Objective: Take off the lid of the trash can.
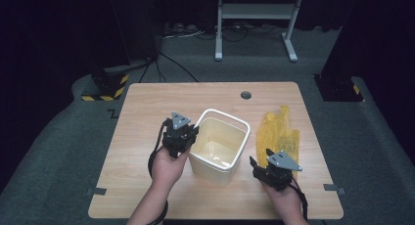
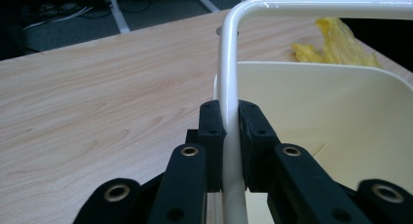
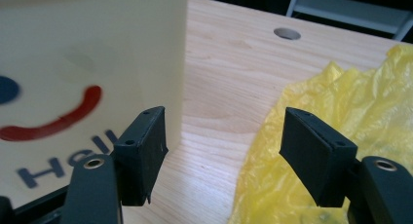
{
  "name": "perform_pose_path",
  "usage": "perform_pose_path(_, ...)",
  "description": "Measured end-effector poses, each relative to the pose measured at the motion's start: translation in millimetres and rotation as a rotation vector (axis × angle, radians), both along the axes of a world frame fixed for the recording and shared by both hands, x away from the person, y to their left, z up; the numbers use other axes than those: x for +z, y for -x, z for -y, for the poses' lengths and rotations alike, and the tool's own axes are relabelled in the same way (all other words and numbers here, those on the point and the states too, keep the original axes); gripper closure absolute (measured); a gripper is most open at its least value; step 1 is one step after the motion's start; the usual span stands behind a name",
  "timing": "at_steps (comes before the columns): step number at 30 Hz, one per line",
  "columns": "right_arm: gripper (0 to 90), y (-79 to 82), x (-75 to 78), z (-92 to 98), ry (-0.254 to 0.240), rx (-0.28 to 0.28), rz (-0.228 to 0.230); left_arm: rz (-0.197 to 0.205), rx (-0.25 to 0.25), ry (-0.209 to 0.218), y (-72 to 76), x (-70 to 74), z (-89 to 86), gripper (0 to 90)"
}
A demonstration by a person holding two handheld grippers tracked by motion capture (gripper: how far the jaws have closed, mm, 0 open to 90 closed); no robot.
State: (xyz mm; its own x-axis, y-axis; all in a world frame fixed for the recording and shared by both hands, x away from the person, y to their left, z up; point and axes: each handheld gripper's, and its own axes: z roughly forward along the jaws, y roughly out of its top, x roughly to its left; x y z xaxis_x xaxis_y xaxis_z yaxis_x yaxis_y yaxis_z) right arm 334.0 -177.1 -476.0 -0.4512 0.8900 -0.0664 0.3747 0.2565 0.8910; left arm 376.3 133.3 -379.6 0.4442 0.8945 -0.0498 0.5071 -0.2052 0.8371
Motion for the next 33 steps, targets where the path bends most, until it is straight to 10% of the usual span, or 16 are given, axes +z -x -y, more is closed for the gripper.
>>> perform_pose_path(33, 28.8, -5.0, -7.0, 33.8, 0.054, -0.065, -0.037, 0.190, 0.050, 0.093, 29.7, 14.8, -47.6, 81.3)
